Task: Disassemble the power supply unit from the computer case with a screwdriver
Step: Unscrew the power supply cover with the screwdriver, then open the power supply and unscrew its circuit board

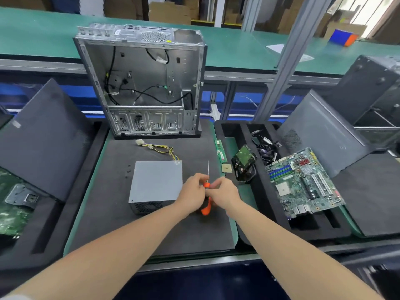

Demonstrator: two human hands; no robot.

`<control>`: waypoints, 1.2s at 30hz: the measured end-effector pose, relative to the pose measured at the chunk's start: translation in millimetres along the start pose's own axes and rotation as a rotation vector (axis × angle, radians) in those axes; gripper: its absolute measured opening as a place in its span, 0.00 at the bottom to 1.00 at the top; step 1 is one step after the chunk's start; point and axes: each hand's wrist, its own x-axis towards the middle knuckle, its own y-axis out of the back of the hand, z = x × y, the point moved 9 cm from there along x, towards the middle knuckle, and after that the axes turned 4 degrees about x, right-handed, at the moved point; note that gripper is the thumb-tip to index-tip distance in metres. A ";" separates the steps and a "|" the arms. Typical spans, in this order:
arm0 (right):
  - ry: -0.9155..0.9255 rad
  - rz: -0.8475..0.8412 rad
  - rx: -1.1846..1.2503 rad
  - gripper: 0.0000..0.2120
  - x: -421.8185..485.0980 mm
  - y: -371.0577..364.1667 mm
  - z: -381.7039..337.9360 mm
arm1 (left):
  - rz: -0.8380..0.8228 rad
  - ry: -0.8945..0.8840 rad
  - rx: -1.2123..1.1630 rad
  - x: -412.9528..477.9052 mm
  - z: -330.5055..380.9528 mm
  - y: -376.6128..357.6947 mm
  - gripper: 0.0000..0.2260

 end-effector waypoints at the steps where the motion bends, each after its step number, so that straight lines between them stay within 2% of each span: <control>1: 0.003 -0.024 0.000 0.15 -0.2 -4.2 0.8 | -0.008 0.025 -0.019 -1.1 -0.6 -0.3 0.21; 7: 0.109 -0.115 -0.192 0.14 5.3 -20.2 -0.5 | -0.037 0.114 -0.110 -11.0 0.4 1.4 0.21; 9: 0.150 -0.147 -0.292 0.13 7.3 -23.8 -6.1 | 0.022 0.103 -0.159 -13.3 3.2 10.5 0.21; 11: 0.233 -0.128 -0.378 0.11 9.8 -23.2 -23.5 | 0.164 0.100 -0.230 -18.6 4.6 32.6 0.18; 14: 0.401 -0.066 -0.338 0.08 14.3 -23.9 -70.2 | 0.442 0.151 -0.279 -32.1 -4.8 79.3 0.16; 17: 0.535 -0.109 -0.323 0.11 18.7 -42.9 -119.1 | 0.739 0.412 -0.162 -58.3 -33.1 127.3 0.16; 19: 0.571 -0.201 -0.330 0.16 21.7 -65.1 -142.3 | 0.845 0.577 -0.251 -77.4 -55.7 146.5 0.18; 21: 0.569 -0.288 -0.388 0.20 25.6 -87.7 -153.9 | 0.817 0.725 -0.490 -89.2 -82.7 147.4 0.23; 23: 0.509 -0.374 -0.464 0.24 31.6 -108.2 -152.8 | 0.699 0.862 -0.819 -96.9 -103.0 129.7 0.32; 24: 0.482 -0.399 -0.507 0.25 33.9 -115.7 -150.3 | 0.630 0.880 -0.964 -96.9 -105.7 118.7 0.33; 25: 0.473 -0.402 -0.555 0.25 35.6 -120.8 -148.5 | 0.568 0.850 -1.058 -94.2 -104.4 111.0 0.30; 28: 0.467 -0.357 -0.598 0.21 41.3 -121.8 -145.0 | 0.545 0.757 -0.967 -86.4 -103.3 111.4 0.17; 32: 0.359 -0.351 -0.424 0.17 52.0 -108.8 -134.2 | 0.625 0.746 -0.819 -82.9 -101.0 121.9 0.09; 34: 0.310 -0.287 -0.307 0.18 55.3 -95.4 -129.7 | 0.661 0.701 -0.727 -77.6 -96.1 128.4 0.07; 36: 0.256 -0.223 -0.186 0.24 55.2 -81.4 -123.4 | 0.669 0.633 -0.609 -72.7 -86.1 134.7 0.08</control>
